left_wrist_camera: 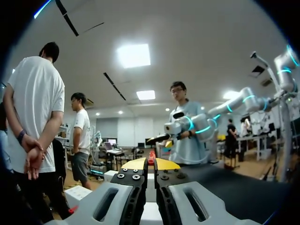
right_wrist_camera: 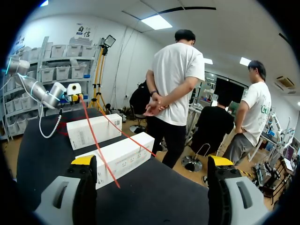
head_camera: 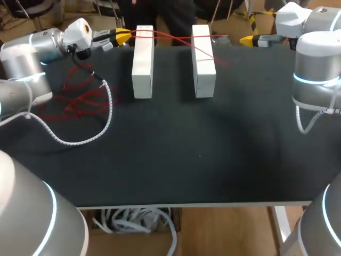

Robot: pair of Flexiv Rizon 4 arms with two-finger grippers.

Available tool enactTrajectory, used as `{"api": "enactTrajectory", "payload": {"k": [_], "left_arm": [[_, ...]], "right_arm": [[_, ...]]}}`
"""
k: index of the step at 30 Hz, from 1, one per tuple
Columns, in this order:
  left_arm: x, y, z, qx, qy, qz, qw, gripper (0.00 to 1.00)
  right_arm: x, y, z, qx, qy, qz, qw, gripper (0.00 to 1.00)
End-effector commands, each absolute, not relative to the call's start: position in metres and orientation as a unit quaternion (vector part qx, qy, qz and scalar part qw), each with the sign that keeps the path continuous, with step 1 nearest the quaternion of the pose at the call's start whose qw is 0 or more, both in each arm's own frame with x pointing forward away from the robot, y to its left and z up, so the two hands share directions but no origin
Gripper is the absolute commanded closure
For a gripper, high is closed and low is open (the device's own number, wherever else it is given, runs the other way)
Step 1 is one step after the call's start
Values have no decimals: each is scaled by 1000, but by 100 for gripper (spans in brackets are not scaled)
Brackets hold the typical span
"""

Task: Grab the tape and strap the tape.

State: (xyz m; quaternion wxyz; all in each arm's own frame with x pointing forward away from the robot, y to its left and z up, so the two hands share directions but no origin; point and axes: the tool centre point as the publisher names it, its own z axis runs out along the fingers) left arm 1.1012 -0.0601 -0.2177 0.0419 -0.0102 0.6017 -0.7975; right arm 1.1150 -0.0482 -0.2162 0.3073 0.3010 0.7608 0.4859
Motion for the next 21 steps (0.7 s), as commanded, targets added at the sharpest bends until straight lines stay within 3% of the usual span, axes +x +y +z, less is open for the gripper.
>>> {"api": "enactTrajectory", "payload": {"k": [1, 6, 15, 21], "left_arm": [[1095, -61, -214, -76, 603, -789, 93, 100], [1095, -61, -214, -76, 603, -789, 93, 100], [1093, -84, -188, -27, 572, -820, 13, 100], [1085, -95, -170, -8, 562, -827, 3, 100]], "right_arm": [[1115, -49, -216, 300, 761, 487, 307, 0], [1115, -49, -216, 300, 761, 487, 307, 0], [1115, -49, -216, 300, 761, 487, 307, 0], [1115, -49, -216, 300, 761, 487, 307, 0]]}}
